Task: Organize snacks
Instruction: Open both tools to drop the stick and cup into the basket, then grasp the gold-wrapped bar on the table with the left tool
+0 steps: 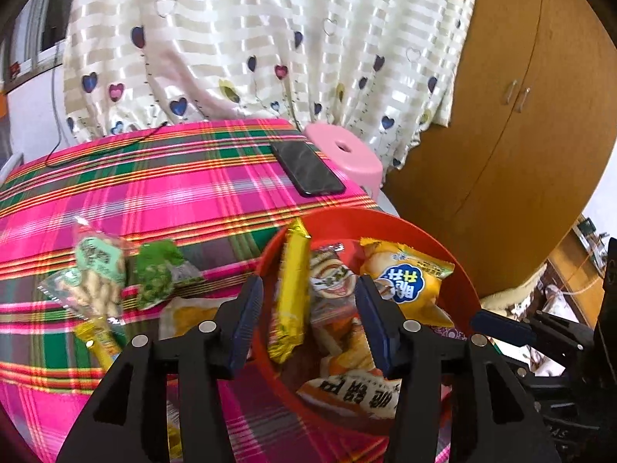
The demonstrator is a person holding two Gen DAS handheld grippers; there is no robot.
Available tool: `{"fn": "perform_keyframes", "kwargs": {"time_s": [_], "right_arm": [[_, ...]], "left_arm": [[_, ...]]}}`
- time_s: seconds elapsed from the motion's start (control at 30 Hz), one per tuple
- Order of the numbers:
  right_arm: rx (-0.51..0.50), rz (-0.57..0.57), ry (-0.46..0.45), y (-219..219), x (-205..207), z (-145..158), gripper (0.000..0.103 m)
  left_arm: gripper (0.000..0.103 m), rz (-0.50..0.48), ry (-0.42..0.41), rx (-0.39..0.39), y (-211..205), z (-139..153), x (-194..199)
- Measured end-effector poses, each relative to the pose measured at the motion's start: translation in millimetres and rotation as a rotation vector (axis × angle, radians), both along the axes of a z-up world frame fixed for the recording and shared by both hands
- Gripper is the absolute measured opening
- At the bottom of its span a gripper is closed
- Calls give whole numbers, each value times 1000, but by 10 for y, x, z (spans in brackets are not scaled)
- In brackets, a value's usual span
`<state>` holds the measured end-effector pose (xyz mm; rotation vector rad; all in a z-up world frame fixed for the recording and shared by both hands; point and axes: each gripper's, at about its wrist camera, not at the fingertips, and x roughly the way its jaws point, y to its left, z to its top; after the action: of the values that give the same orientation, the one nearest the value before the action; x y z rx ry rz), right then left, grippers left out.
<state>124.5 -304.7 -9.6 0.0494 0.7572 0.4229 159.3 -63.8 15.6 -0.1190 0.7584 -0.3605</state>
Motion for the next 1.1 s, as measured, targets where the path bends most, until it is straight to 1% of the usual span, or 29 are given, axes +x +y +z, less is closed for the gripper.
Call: {"fn": "perform_keyframes", "kwargs": {"time_s": [0.13,0.27,0.37,0.43,0.67,0.7,0.77,0.83,1.1], "right_arm": [[-1,9,-10,38,-22,39,37],[-4,25,-20,129,-86,81,37],[-5,41,-26,191,-120,102,37],[-6,55,-28,258,-154,112,37],[-14,116,-33,491,-218,149,37],[-14,122,-33,515,-223,152,38],[-17,129,-34,565,-234,156,44],[-22,135,-34,601,-242,157,45],[-36,147,-38,708,-219,173,46]], "left_arm": [[51,41,-1,-11,182,17,-107],[51,88,6,-10,381,-26,-288],[51,125,43,-7,517,-121,-404],[51,146,70,-23,619,-195,-487],[51,214,91,-41,879,-314,-693],[51,221,94,-43,902,-315,-684],[51,244,103,-51,965,-347,-691],[51,264,117,-62,1016,-390,-681],[51,327,175,-93,1102,-576,-518]]}}
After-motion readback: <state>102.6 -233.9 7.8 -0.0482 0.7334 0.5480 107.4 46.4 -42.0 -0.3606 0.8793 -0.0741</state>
